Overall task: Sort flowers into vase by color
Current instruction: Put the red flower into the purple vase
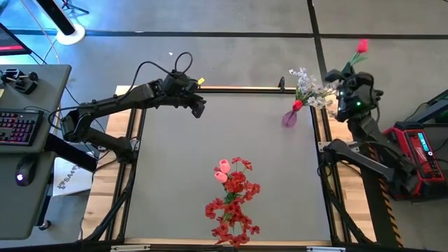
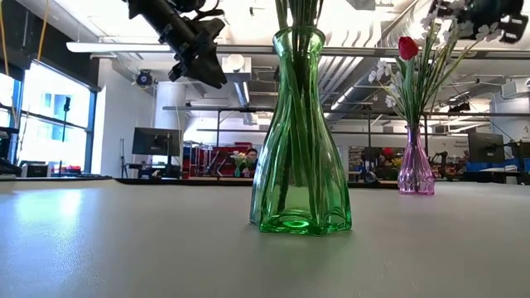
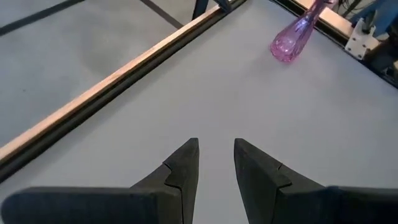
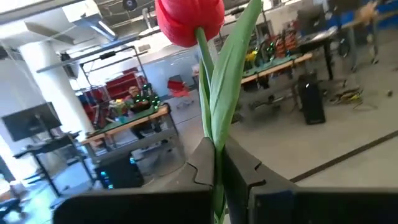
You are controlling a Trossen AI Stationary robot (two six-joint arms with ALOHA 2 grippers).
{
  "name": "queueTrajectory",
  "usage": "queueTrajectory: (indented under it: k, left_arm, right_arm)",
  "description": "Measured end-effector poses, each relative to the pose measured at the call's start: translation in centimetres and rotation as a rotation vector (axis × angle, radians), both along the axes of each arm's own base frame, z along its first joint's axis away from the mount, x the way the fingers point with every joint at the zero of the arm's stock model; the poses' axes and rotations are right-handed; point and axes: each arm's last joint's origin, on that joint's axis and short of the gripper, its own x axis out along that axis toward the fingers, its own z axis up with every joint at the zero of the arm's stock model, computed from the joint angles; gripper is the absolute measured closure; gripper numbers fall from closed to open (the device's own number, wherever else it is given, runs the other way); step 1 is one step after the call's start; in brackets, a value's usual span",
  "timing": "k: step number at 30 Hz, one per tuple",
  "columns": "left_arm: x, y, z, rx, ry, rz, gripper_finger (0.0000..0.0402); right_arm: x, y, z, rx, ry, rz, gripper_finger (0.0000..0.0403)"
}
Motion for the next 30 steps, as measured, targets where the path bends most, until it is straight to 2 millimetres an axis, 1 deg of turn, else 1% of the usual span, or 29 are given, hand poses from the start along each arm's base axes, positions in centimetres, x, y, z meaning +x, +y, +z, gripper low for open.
queueTrajectory:
  k: [5, 8, 11, 14, 19, 22, 25, 30]
  left_arm:
    - [0.1, -0.2, 0.0, -0.069, -0.035, -0.019, 0.0312]
    - [0.2, -0.5, 0.0, -0.093, -0.041, -0.018, 0.0312]
    - [0.3, -0.8, -0.1, -0.103, -0.035, -0.023, 0.0312]
    - [0.3, -1.0, -0.2, -0.114, -0.031, -0.025, 0.0312]
    - [0.3, -1.0, -0.2, -0.119, -0.034, -0.018, 0.0312]
    - [0.4, -1.0, -0.1, -0.126, -0.045, -0.007, 0.0312]
    - [0.4, -1.0, -0.1, -0.128, -0.052, 0.006, 0.0312]
    - [0.6, -0.8, 0.3, -0.12, -0.099, 0.026, 0.0312]
  right_arm:
    - [0.1, 0.1, -2.8, -0.031, -0.086, 0.11, 0.0403]
    - [0.4, -0.1, -4.3, -0.035, -0.101, 0.141, 0.0403]
    - [0.6, -0.2, -5.0, -0.032, -0.106, 0.182, 0.0403]
    - [0.7, -0.2, -4.7, -0.043, -0.094, 0.217, 0.0403]
    - [0.4, 0.3, -2.4, -0.077, -0.024, 0.214, 0.0403]
    - [0.3, 0.6, -1.3, -0.053, 0.003, 0.257, 0.0403]
    - [0.3, 0.7, -1.1, -0.011, 0.015, 0.306, 0.0403]
    - [0.4, 0.7, -1.2, -0.006, 0.015, 0.34, 0.0403]
